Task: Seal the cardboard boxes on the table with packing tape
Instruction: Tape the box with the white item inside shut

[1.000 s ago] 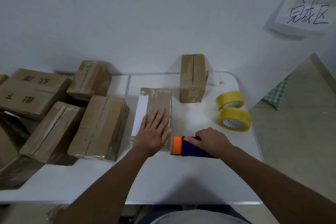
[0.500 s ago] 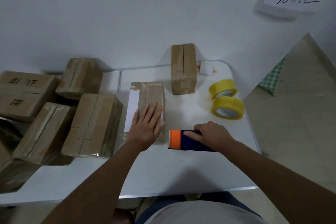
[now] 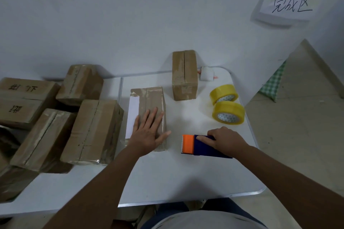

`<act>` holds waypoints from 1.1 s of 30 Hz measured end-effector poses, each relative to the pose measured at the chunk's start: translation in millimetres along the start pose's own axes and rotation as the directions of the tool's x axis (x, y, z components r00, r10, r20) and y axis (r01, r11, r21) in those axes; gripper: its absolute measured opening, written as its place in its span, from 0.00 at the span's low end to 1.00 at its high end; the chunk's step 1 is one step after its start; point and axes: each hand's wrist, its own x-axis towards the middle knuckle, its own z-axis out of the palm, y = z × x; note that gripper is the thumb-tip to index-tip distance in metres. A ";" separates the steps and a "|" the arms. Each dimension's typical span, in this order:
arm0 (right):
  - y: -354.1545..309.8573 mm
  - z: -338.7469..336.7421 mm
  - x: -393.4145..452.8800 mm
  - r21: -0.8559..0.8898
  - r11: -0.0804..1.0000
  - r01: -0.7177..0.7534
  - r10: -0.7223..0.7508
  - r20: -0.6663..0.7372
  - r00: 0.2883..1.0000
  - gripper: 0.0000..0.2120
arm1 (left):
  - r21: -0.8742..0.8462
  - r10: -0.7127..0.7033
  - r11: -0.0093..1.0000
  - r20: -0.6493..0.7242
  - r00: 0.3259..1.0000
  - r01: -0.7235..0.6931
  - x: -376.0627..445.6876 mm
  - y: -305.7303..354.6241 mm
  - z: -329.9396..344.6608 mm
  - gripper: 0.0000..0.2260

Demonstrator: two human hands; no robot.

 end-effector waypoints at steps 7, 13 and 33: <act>-5.6 -20.4 3.6 0.078 0.992 -0.096 0.082 0.172 0.982 0.13 | 0.013 -0.069 0.997 -0.023 0.997 0.070 -2.7 4.9 4.1 0.41; -24.2 -7.1 1.3 -0.009 0.996 -0.087 0.087 0.040 0.995 0.19 | 0.007 -0.084 0.996 -0.049 0.995 0.085 -1.4 5.1 10.6 0.39; -19.4 11.6 11.0 0.107 0.949 -0.298 0.305 -0.064 0.950 0.20 | 0.015 -0.086 0.996 -0.035 0.996 0.086 -3.8 8.7 7.1 0.38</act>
